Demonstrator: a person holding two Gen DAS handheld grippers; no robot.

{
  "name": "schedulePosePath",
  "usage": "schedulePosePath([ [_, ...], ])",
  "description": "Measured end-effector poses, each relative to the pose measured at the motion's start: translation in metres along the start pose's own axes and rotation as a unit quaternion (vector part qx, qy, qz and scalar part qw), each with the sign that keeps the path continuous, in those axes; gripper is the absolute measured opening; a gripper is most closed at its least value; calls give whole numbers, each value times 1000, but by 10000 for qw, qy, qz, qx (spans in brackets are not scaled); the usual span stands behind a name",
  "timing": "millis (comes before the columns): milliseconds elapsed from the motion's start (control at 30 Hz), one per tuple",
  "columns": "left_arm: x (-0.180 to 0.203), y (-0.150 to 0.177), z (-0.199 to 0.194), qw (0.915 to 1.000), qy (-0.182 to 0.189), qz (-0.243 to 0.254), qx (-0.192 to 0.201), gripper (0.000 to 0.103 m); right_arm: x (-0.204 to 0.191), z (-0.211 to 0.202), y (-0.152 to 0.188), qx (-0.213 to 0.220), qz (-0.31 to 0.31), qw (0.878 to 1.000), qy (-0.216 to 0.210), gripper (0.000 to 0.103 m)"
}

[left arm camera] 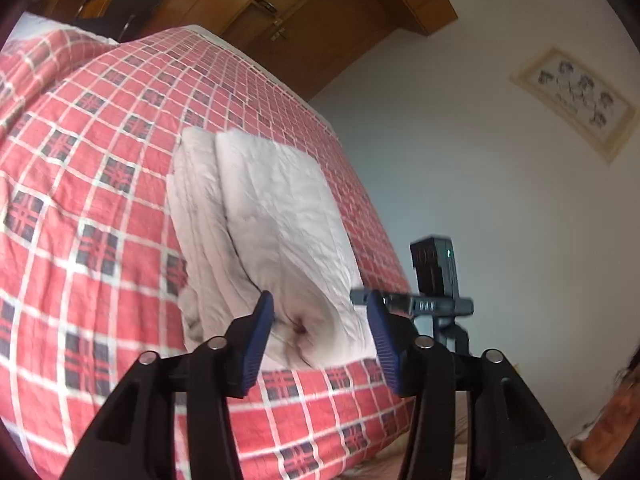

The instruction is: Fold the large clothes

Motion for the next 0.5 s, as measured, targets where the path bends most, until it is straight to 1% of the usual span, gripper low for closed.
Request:
schedulePosePath([
  [100,8,16,19,9996,-72,20,-268,52,0,1,1,28,38,10000,-5,72],
  [133,6,19,27,9993,-155,81,-343,52,1,0,1,41,58,10000,1,72],
  [200,-2,19,37,9984,-393,143,-379,48,3,-3,3,63,81,9999,1,72],
  [233,-8,18,40,9984,-429,117,-355,27,2,-4,3,78,84,9999,35,72],
  [267,-13,15,42,9984,-456,104,-330,16,4,-7,4,114,82,9999,90,72],
  [300,-17,11,43,9987,-413,52,-296,15,7,-11,6,148,90,9998,89,72],
  [333,-17,6,39,9996,-223,-39,-192,13,6,-13,6,171,107,9998,66,72],
  [367,-14,2,35,9999,-87,-35,-126,12,6,-17,7,194,117,9997,23,72],
  [400,-10,0,30,10000,-26,68,-49,12,4,-19,9,212,97,9997,-15,72],
  [433,-7,-2,23,9997,-44,234,37,12,2,-20,10,218,65,9997,-44,72],
  [467,-8,-2,19,9995,-80,293,95,12,0,-20,12,205,26,9998,-37,72],
  [500,-14,0,17,9996,-103,233,113,12,-1,-19,14,192,2,9998,-11,72],
])
Point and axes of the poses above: each gripper's, at about its wrist camera, not at the fingertips, and z roughly the way its jaws point, x to its right, y to its underside, the point moved 9 cm from there along z, roughly the way its jaws point, and after that the axes turned 9 degrees about y, right-handed, at the moved point
